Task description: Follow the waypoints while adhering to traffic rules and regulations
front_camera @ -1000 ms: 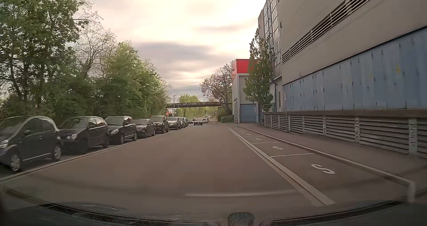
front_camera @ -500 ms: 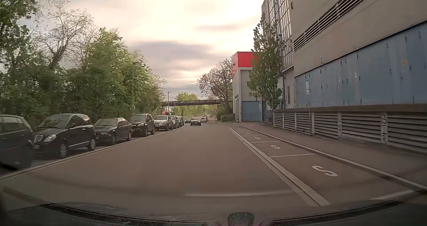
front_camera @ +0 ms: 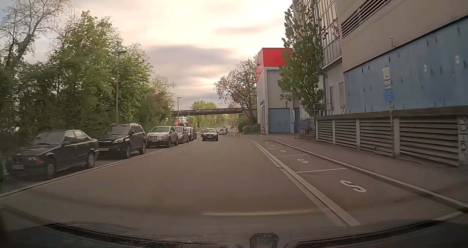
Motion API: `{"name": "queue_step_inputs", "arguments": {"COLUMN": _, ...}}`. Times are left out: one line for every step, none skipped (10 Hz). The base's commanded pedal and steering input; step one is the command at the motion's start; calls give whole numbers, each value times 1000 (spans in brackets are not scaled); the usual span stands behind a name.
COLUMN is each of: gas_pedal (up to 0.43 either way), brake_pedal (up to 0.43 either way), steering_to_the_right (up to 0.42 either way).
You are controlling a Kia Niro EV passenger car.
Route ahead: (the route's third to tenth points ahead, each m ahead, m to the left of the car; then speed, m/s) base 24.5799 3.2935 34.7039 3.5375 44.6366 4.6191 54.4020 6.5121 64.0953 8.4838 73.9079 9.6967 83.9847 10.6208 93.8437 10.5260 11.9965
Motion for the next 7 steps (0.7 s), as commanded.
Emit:
{"name": "queue_step_inputs", "arguments": {"gas_pedal": 8, "brake_pedal": 0, "steering_to_the_right": -3}}
{"name": "queue_step_inputs", "arguments": {"gas_pedal": 8, "brake_pedal": 0, "steering_to_the_right": -3}}
{"name": "queue_step_inputs", "arguments": {"gas_pedal": 8, "brake_pedal": 0, "steering_to_the_right": -3}}
{"name": "queue_step_inputs", "arguments": {"gas_pedal": 8, "brake_pedal": 0, "steering_to_the_right": -3}}
{"name": "queue_step_inputs", "arguments": {"gas_pedal": 8, "brake_pedal": 0, "steering_to_the_right": -3}}
{"name": "queue_step_inputs", "arguments": {"gas_pedal": 8, "brake_pedal": 0, "steering_to_the_right": -3}}
{"name": "queue_step_inputs", "arguments": {"gas_pedal": 8, "brake_pedal": 0, "steering_to_the_right": -3}}
